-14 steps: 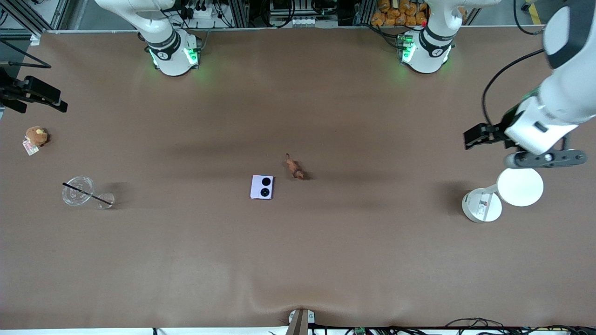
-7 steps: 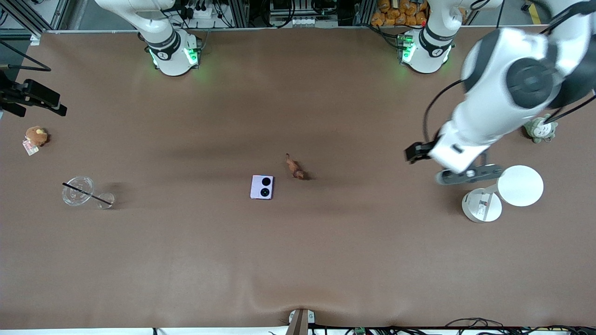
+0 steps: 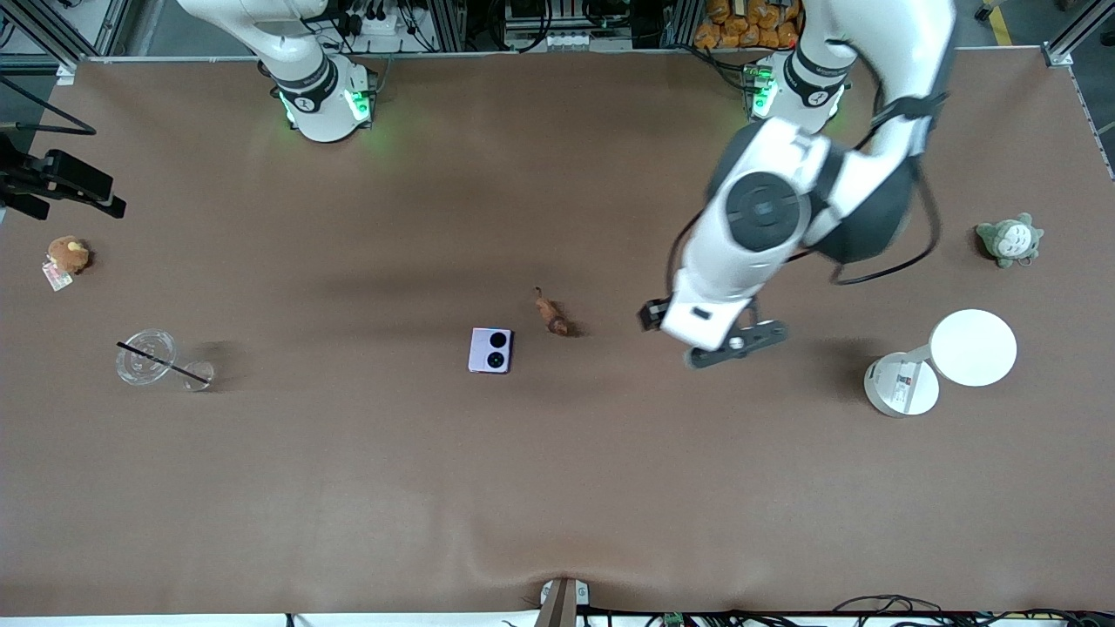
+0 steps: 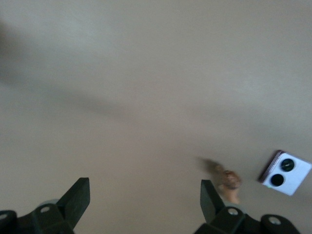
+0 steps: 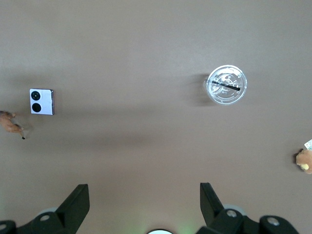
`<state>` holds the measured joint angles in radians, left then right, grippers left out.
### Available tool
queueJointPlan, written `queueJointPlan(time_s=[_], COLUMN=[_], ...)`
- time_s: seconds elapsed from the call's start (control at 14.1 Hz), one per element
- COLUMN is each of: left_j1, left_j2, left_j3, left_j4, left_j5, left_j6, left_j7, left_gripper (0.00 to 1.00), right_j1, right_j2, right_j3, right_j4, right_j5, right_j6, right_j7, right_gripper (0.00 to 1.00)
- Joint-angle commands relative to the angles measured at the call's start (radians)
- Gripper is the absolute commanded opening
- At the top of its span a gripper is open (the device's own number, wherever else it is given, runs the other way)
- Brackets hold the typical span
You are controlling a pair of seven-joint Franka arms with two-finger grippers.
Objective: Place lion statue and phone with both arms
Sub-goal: 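Reach the left gripper over the brown lion figurine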
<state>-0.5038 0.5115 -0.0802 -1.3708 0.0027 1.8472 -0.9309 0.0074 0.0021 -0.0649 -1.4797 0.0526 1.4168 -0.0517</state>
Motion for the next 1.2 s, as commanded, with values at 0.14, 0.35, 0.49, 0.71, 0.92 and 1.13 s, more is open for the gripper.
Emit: queueJointPlan(time_s=[0.14, 0.35, 0.49, 0.71, 0.92, 1.13], left_j1=[-0.105, -0.146, -0.179, -0.231, -0.259, -0.283], left_j2=[0.145, 0.202, 0.243, 0.294, 0.338, 0.354], left_j3=[0.013, 0.014, 0.016, 0.022, 0.025, 0.033], left_j4=[0.065, 0.064, 0.065, 0.062, 0.062, 0.056], left_j5=[-0.009, -0.007, -0.007, -0.001, 0.002, 0.006], left_j6=[0.167, 0.239, 0.297, 0.322, 0.355, 0.366], left_j7=[-0.279, -0.376, -0.434, -0.473, -0.505, -0.529], left_gripper=[1.0, 1.0, 1.0, 1.0, 1.0, 1.0], right_j1=[-0.004, -0.006, -0.007, -0.001, 0.012, 0.031], right_j2=[0.012, 0.013, 0.012, 0.033, 0.103, 0.124], right_j3=[0.004, 0.004, 0.004, 0.004, 0.005, 0.005], right_j4=[-0.005, -0.004, -0.001, -0.001, 0.005, 0.006], right_j5=[0.01, 0.01, 0.012, 0.006, 0.013, 0.032], right_j6=[0.034, 0.036, 0.03, -0.019, -0.033, -0.026], right_j7=[-0.034, -0.034, -0.028, -0.02, -0.022, -0.019], right_gripper=[1.0, 1.0, 1.0, 1.0, 1.0, 1.0])
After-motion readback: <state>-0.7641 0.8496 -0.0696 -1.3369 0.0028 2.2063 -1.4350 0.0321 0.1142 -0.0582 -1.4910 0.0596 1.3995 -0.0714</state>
